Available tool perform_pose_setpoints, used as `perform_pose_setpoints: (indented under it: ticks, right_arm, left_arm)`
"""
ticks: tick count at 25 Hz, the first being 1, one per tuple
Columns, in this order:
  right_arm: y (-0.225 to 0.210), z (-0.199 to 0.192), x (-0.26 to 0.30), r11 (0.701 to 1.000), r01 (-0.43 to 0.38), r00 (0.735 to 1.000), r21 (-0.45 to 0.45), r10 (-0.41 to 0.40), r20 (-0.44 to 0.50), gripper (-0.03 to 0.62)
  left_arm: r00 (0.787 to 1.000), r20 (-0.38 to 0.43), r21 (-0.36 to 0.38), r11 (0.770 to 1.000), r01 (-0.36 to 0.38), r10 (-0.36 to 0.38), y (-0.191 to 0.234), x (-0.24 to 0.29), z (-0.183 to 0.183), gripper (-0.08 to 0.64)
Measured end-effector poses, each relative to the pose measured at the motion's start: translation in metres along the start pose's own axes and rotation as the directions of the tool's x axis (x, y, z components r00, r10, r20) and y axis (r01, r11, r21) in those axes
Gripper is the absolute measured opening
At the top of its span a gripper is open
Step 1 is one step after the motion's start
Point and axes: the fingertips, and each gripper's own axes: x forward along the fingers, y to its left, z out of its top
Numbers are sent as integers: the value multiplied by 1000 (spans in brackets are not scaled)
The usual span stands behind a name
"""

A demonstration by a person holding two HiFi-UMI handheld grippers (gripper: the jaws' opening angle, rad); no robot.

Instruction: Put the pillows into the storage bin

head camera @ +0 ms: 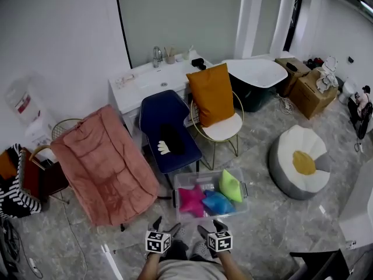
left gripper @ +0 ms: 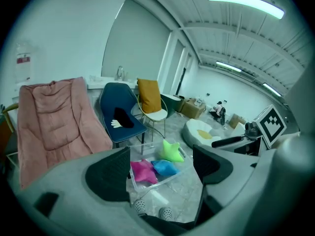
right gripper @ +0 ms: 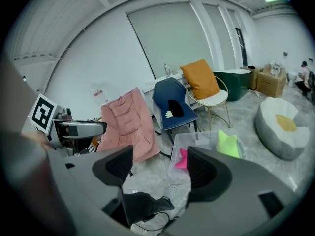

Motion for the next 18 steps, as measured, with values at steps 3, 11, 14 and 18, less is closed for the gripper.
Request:
perform_pose_setpoints:
  ticks: [3, 11, 14, 18]
  right_arm:
    - [-6, -6, -8, 1000, -1, 1000, -29, 1, -5, 339]
    - [-14, -6, -17, 997, -7, 1000, -79, 8, 21, 265]
    - [-17, -2, -21, 997, -4, 999, -78, 7, 36, 225]
    - [-23, -3, -23, 998, 3, 999, -60, 0, 41, 189]
  left_arm:
    - [999, 27, -8, 1000, -30, 30, -4, -8, -4, 400]
    - [994, 79, -6, 998, -69, 69, -9, -15, 2, 399]
    - [995, 79, 7, 998, -68, 67, -15, -14, 4, 396]
    - [994, 82, 16, 997, -73, 71, -19, -13, 6, 364]
